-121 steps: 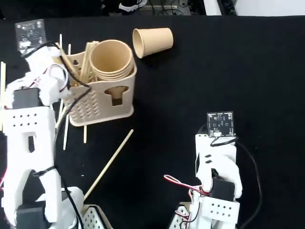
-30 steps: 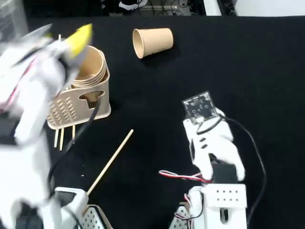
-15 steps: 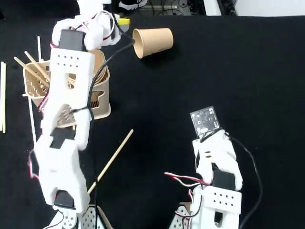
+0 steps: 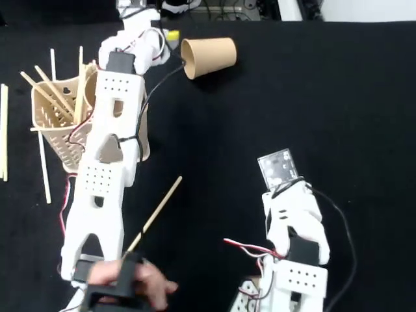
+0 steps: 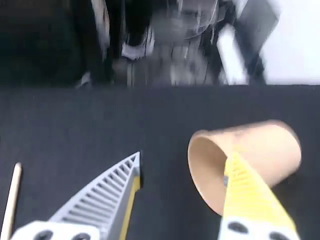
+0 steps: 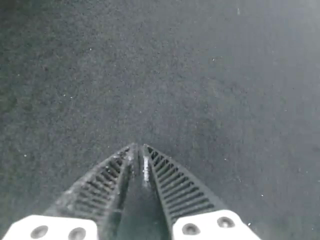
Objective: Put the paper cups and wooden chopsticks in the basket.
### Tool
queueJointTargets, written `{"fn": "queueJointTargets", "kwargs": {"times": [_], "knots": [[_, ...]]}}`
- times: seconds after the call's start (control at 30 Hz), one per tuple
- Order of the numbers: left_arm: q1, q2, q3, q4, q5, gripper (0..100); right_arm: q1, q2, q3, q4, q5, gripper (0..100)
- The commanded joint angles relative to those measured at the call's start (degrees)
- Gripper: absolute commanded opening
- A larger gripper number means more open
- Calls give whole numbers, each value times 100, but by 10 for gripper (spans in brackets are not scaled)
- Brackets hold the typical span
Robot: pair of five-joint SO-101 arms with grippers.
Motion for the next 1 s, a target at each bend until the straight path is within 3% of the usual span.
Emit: {"fn": "queueJointTargets", "kwargs": {"times": [0.0,0.3,0.53,0.8,0.97], "knots": [[92,958,-743,-642,0,264,44,-101,-13,9,44,23],[119,2066,-1121,-1371,-1187,263,44,-119,-4,9,44,23],[75,1978,-1525,-1090,-695,263,53,-119,-4,9,44,23],[-435,440,-1499,-615,378,263,62,-110,-4,-18,35,23],[-743,-563,-1499,360,440,263,62,-101,-4,-26,35,23]]}}
